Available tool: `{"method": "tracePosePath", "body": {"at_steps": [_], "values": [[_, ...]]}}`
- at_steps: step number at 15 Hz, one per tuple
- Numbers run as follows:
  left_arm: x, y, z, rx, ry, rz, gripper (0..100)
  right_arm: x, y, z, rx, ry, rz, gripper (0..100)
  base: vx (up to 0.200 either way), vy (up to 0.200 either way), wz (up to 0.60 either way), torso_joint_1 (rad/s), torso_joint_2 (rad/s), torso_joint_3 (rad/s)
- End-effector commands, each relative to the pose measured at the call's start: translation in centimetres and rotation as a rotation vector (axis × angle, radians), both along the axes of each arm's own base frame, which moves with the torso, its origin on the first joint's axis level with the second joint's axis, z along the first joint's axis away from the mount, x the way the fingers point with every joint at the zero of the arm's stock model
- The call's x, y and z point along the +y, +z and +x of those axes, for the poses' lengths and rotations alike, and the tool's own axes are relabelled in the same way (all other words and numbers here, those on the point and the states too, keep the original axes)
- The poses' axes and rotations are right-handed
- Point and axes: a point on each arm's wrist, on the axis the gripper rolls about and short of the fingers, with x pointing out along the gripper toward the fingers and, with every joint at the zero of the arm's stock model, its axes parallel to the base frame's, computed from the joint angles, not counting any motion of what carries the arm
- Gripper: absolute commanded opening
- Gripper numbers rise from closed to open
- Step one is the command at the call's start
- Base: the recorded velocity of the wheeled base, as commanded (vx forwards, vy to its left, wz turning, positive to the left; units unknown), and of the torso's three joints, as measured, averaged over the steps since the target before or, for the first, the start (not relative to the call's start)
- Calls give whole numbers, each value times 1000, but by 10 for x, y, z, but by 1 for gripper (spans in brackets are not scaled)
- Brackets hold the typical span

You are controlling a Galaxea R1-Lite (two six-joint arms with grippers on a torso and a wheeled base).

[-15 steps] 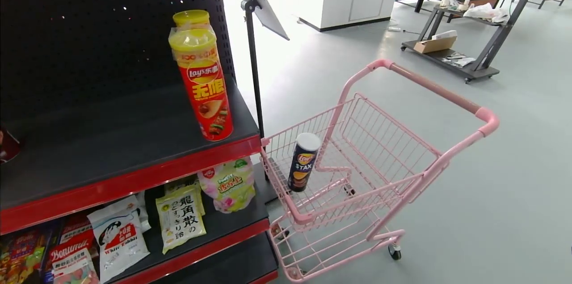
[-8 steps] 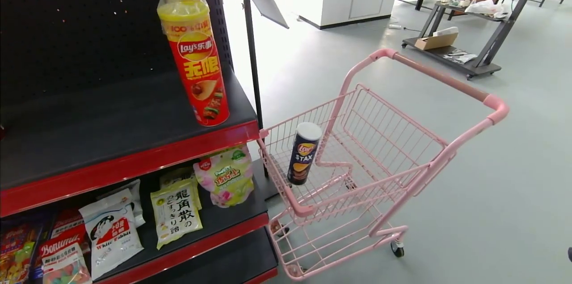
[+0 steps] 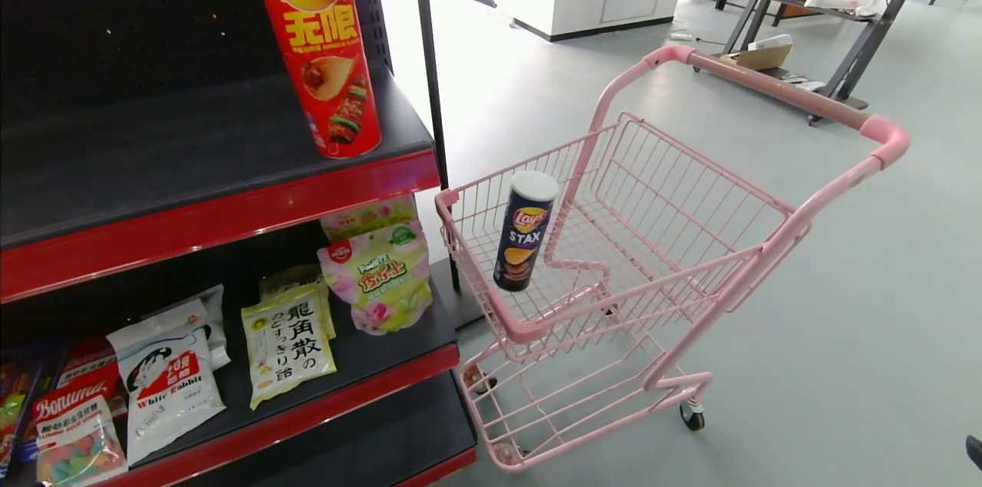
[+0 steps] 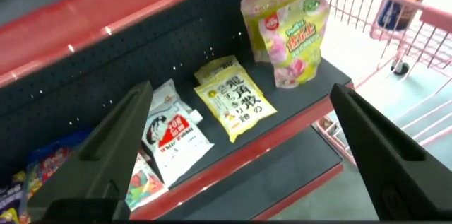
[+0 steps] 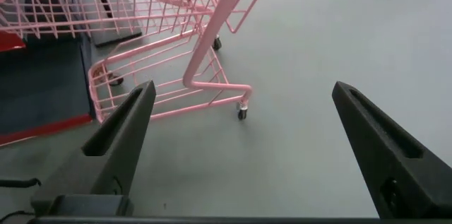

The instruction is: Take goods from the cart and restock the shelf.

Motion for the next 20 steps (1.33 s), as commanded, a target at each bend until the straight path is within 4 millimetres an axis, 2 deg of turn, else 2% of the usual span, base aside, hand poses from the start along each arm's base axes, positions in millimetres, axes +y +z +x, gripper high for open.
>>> {"method": "tracePosePath", "body": {"at_steps": [1,5,6,7,8,9,10,11,12,15,17,20], "values": [[0,0,0,2,0,0,100,0,-3,1,13,-6,-1,100,0,0,0,-110,500,373],[0,0,1,5,0,1,100,0,-5,6,52,-6,-1,100,0,0,0,-83,382,293],[0,0,1,5,0,1,100,0,8,20,59,-13,3,100,0,0,0,-27,119,85],[0,0,1,5,0,1,100,1,32,48,18,-13,26,100,0,0,0,-17,71,56],[0,0,1,7,0,1,100,5,50,91,-26,10,81,100,0,0,0,0,0,0],[0,0,1,7,0,1,100,8,54,107,-47,34,109,100,0,0,0,0,0,0],[0,0,2,15,-1,1,100,20,57,138,-86,107,158,100,0,0,0,0,0,0],[-1,1,4,28,0,-5,100,45,47,167,-30,254,218,100,0,0,0,0,0,0],[-1,2,5,33,2,-17,100,57,43,182,-2,310,247,100,0,0,0,0,0,0],[-2,1,8,61,-7,-74,100,89,48,235,1,417,278,100,0,0,0,0,0,0],[-4,2,10,79,-104,-115,100,103,33,251,67,507,286,100,0,0,0,0,0,0],[-5,4,12,89,-116,-148,100,135,9,288,102,598,297,100,0,0,0,0,0,0]]}}
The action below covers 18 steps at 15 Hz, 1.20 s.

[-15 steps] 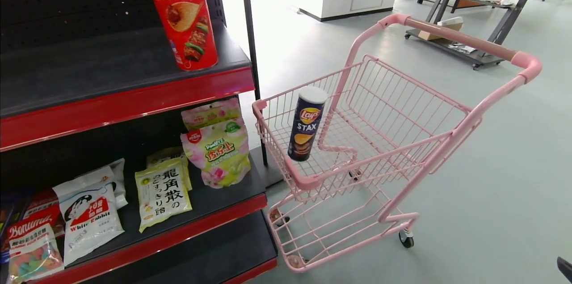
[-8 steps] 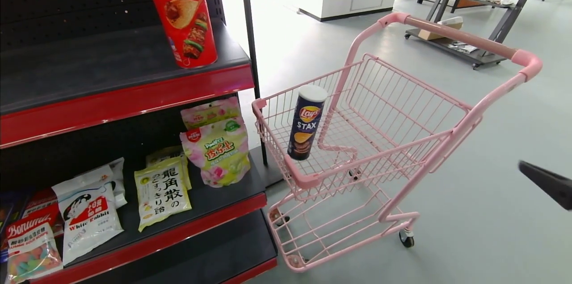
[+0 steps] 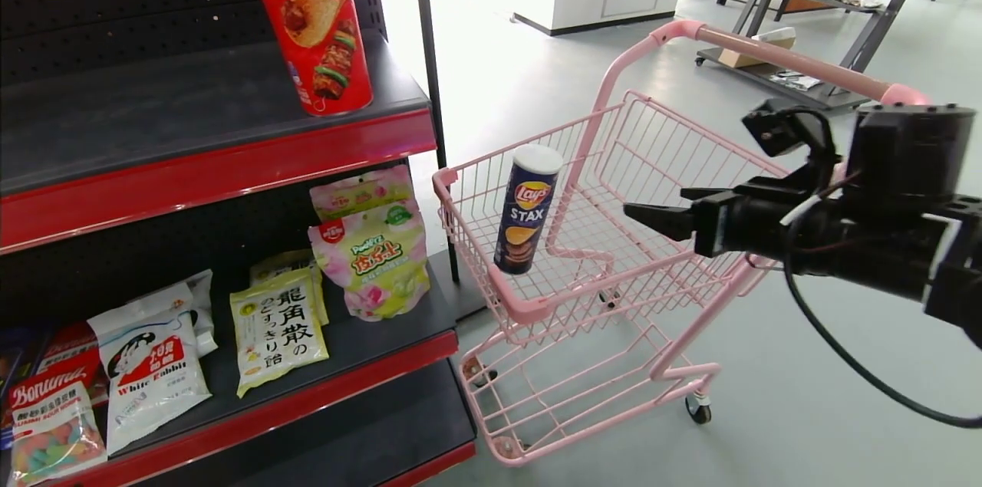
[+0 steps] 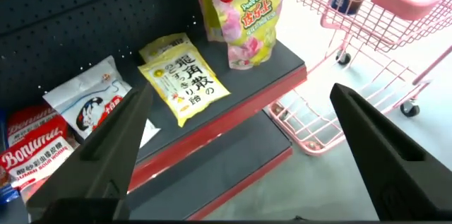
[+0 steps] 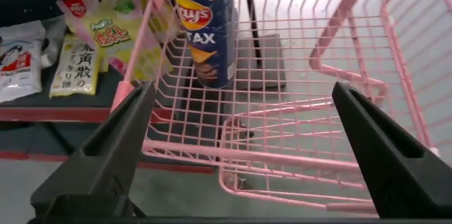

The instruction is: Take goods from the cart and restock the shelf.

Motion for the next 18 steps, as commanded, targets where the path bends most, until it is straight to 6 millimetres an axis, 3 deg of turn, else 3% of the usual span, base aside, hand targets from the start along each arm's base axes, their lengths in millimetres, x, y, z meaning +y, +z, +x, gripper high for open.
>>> {"method": "tracePosePath", "body": {"at_steps": [1,10,18], "values": [[0,0,1,9,0,-2,100,30,-36,42,45,87,-1,100,0,0,0,0,0,0],[0,-7,3,48,3,-3,100,71,-68,105,13,220,39,100,0,0,0,0,0,0],[0,-7,3,48,9,-2,100,86,-77,143,-35,220,56,100,0,0,0,0,0,0]]}}
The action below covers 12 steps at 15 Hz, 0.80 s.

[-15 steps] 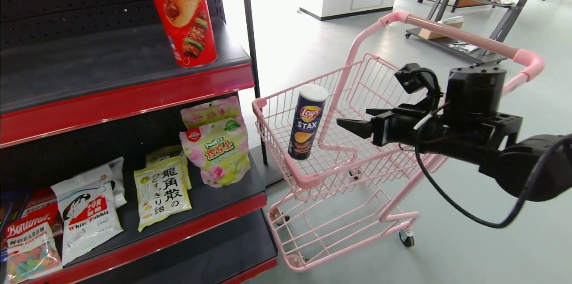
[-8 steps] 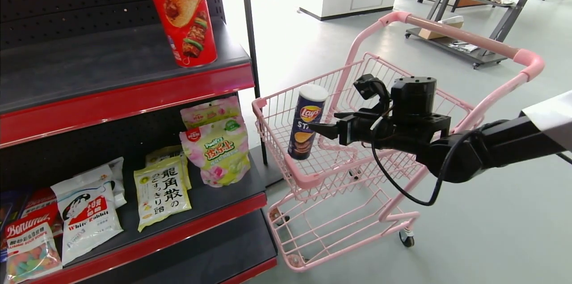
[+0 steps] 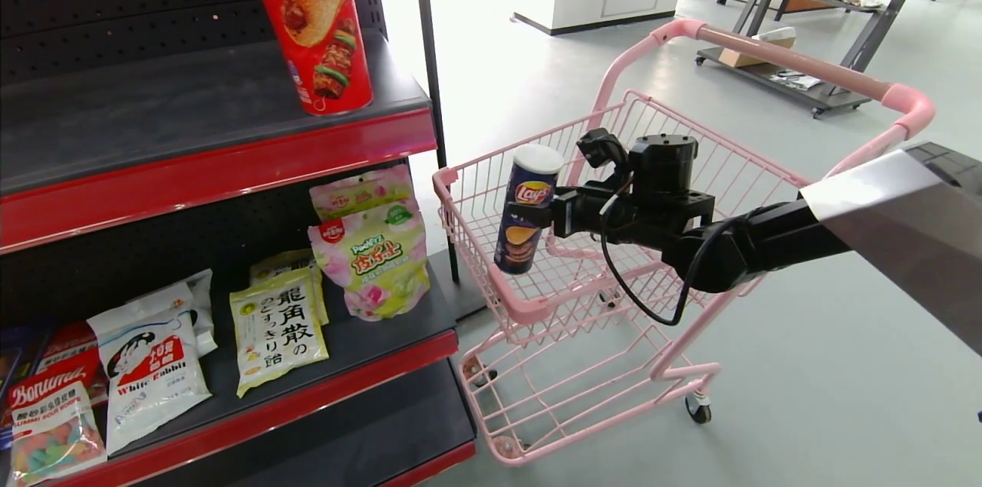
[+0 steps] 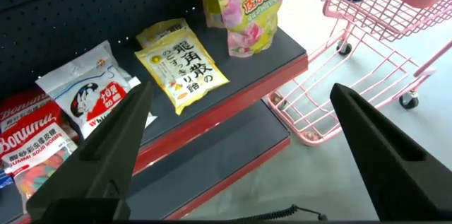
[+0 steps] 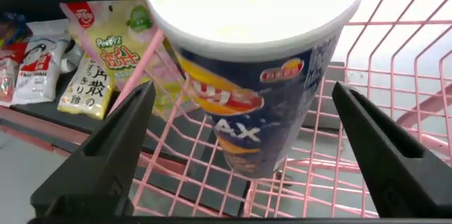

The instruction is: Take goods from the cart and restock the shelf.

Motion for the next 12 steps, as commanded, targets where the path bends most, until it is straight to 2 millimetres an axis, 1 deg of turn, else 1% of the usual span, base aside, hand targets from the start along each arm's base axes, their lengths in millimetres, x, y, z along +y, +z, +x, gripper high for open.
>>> {"method": "tracePosePath", "body": {"at_steps": [1,3,5,9,10,12], "values": [[0,0,0,3,3,1,100,4,-7,10,-4,-2,1,100,0,0,0,0,0,0],[0,0,0,0,10,2,100,3,-9,18,-12,-10,7,100,0,0,0,0,0,0],[0,0,-1,-6,15,3,100,4,-8,23,-25,-13,14,100,0,0,0,0,0,0],[1,1,-2,-13,25,3,100,9,-11,32,-28,-11,15,100,0,0,0,0,0,0],[1,1,-2,-13,25,5,100,10,-11,32,-16,-10,11,0,0,0,0,0,0,0],[1,1,-2,-13,25,5,100,9,-10,33,-8,-13,7,0,0,0,0,0,0,0]]}}
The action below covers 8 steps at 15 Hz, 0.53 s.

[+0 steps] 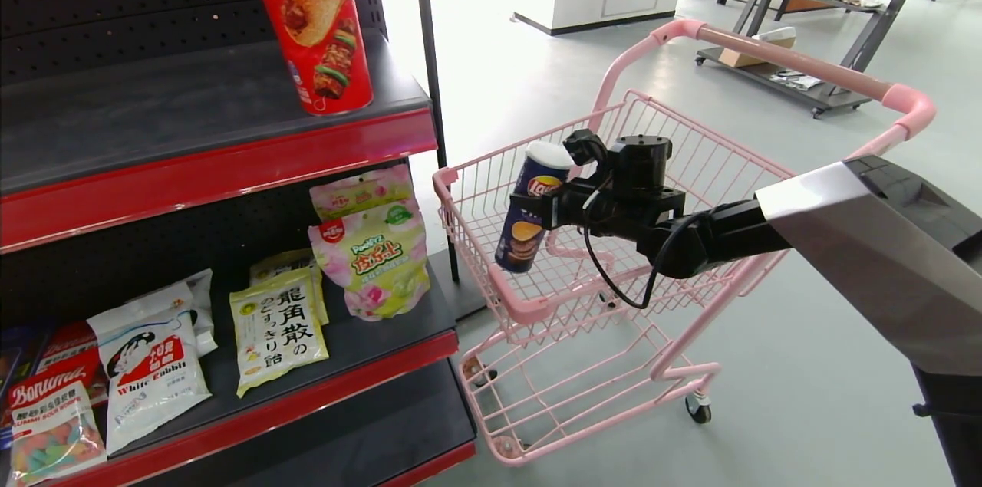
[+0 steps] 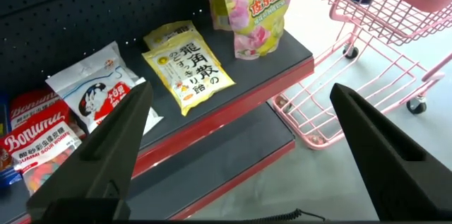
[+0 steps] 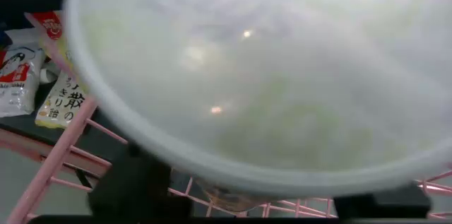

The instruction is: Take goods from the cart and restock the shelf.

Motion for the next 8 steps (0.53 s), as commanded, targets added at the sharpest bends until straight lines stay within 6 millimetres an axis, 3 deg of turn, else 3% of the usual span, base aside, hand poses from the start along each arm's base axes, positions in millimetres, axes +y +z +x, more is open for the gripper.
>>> {"method": "tracePosePath", "body": {"at_steps": [1,3,6,7,8], "values": [[0,0,0,-1,1,0,100,0,7,1,-20,-4,8,0,0,0,0,0,0,0],[0,-1,-1,-4,-1,1,100,-7,41,-12,-35,-32,7,0,0,0,0,0,0,0],[0,0,-1,-7,4,1,100,-26,118,-57,-89,-99,16,0,0,0,0,0,0,0],[0,0,-1,-7,4,1,100,-27,120,-58,-93,-100,17,0,0,0,0,0,0,0],[1,1,0,-9,28,14,100,-41,163,-102,-160,-152,39,0,0,0,0,0,0,0]]}}
